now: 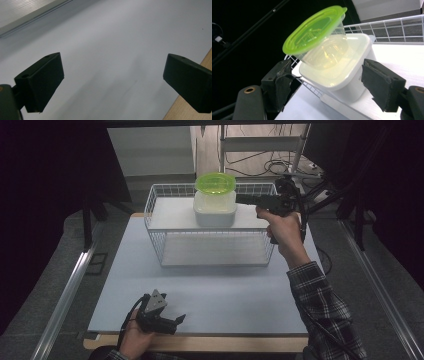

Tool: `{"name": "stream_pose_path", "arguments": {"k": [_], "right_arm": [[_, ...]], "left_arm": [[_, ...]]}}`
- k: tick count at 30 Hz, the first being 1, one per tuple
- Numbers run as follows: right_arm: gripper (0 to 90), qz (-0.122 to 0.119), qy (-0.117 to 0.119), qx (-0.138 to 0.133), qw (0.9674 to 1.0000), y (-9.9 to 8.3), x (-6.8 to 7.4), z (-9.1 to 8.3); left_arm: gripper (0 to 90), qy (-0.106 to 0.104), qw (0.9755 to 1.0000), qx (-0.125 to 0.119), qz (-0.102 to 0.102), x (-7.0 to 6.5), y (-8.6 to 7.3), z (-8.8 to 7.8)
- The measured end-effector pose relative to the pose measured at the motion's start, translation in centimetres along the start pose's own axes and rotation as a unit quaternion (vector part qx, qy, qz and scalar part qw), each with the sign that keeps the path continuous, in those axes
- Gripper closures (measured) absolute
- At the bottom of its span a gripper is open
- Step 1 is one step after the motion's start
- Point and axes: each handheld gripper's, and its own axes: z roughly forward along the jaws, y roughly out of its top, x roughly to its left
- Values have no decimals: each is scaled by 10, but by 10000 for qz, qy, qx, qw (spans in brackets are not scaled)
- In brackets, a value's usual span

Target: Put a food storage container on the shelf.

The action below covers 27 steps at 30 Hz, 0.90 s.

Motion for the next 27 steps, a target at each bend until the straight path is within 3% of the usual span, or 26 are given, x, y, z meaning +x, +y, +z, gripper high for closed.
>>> {"name": "stream_pose_path", "arguments": {"k": [8,15,27], "right_arm": [[238,-64,18,90,9999,-12,-4,-1],[229,-121,52,195,9997,-21,-6,-2],[179,-262,52,287,9992,-37,-8,-4]], "left_arm": [[29,-20,10000,-47,-41,1,0,0],[23,-247,9994,-223,-120,1,1,-3],[22,-232,9995,-184,-118,2,0,-2]]}}
